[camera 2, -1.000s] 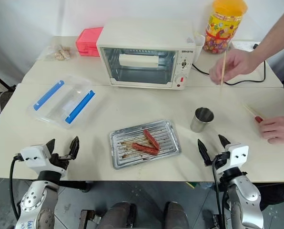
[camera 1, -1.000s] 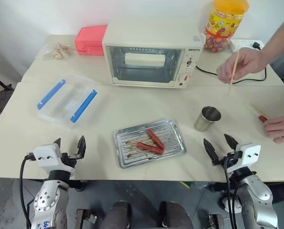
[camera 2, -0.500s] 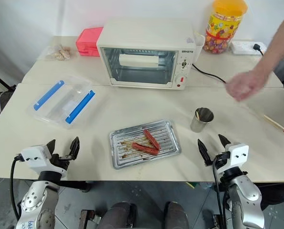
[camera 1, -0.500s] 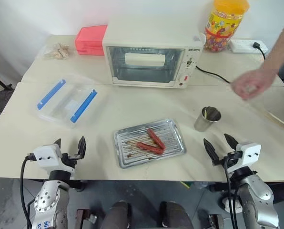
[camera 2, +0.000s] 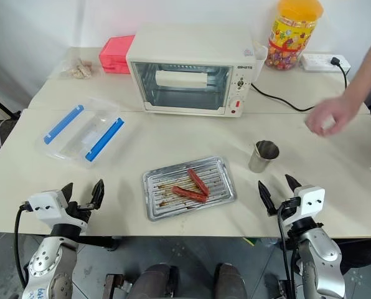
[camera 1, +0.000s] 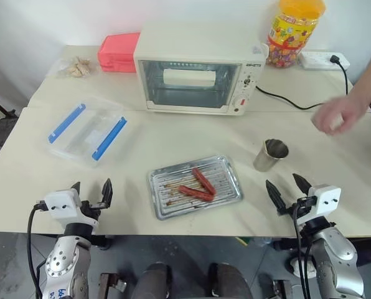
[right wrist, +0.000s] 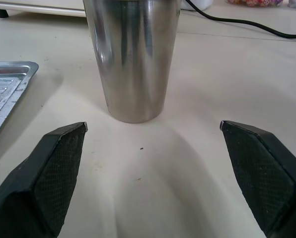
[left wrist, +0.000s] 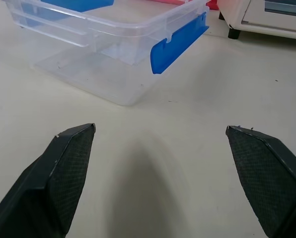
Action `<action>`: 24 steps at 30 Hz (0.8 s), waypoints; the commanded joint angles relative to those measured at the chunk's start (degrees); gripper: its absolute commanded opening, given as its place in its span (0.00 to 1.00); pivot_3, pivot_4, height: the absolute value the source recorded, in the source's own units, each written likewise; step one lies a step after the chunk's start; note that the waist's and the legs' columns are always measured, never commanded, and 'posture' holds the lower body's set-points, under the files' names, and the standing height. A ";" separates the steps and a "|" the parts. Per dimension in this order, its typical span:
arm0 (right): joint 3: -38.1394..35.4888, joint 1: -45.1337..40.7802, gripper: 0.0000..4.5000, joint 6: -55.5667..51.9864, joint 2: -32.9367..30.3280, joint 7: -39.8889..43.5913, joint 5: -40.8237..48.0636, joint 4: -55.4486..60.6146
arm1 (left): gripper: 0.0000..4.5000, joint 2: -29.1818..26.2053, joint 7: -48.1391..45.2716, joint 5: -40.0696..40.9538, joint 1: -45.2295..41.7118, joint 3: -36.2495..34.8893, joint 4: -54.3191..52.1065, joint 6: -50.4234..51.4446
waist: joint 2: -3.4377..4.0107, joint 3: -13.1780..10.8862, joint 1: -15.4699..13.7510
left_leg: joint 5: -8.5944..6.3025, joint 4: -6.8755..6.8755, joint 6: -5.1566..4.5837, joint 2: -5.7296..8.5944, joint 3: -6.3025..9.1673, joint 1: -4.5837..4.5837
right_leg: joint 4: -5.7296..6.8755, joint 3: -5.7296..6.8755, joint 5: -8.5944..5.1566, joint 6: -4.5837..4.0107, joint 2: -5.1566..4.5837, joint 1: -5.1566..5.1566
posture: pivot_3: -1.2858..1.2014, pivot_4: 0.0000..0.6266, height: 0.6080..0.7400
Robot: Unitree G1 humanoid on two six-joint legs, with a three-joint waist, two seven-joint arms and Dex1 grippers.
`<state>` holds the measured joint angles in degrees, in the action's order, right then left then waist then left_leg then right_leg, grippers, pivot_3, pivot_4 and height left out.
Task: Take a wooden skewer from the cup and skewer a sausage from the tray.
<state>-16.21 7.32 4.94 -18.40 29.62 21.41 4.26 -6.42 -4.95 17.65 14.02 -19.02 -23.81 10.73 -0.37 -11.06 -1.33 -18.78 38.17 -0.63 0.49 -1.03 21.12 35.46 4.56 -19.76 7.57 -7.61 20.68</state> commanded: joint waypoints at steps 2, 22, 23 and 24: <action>-0.47 -0.09 1.00 0.77 -0.08 -0.31 0.10 0.91 | 0.99 -0.37 -0.21 -0.01 0.56 -0.38 -0.94 -0.81 | 0.00 0.00 0.00 | 0.00 0.00 0.00 0.00 0.00 0.00 | 0.00 0.00 0.00 0.00 0.00 0.00 | 0.52 0.24 1.00; -0.22 0.92 1.00 1.78 0.96 -0.22 0.01 0.50 | 0.99 -1.08 -1.23 0.74 0.87 -0.79 -1.52 0.06 | 0.00 0.00 -0.01 | 0.00 0.00 0.00 0.00 0.00 0.00 | 0.00 0.00 0.00 0.00 0.00 0.00 | 0.52 0.24 1.00; -0.20 0.84 1.00 1.86 1.00 -0.14 0.01 0.38 | 0.99 -1.11 -1.27 0.71 0.80 -0.78 -1.48 -0.03 | 0.00 0.00 -0.01 | 0.00 0.00 0.00 0.00 0.00 0.00 | 0.00 -0.01 0.00 0.00 0.00 0.00 | 0.52 0.24 1.00; -0.15 0.75 1.00 1.97 1.02 0.01 0.03 0.27 | 0.99 -1.13 -1.30 0.71 0.75 -0.79 -1.43 -0.08 | 0.00 0.00 0.00 | 0.00 0.00 0.00 0.00 0.00 0.00 | 0.00 -0.01 0.00 0.00 0.00 0.00 | 0.52 0.24 1.00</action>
<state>-16.11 7.99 5.21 -17.45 29.36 21.40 4.06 -7.00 -6.05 18.08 14.52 -19.23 -23.81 11.36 -0.37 -11.06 -1.33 -18.79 38.17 -0.63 0.48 -1.03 21.13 35.46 4.55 -19.76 7.57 -7.61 20.68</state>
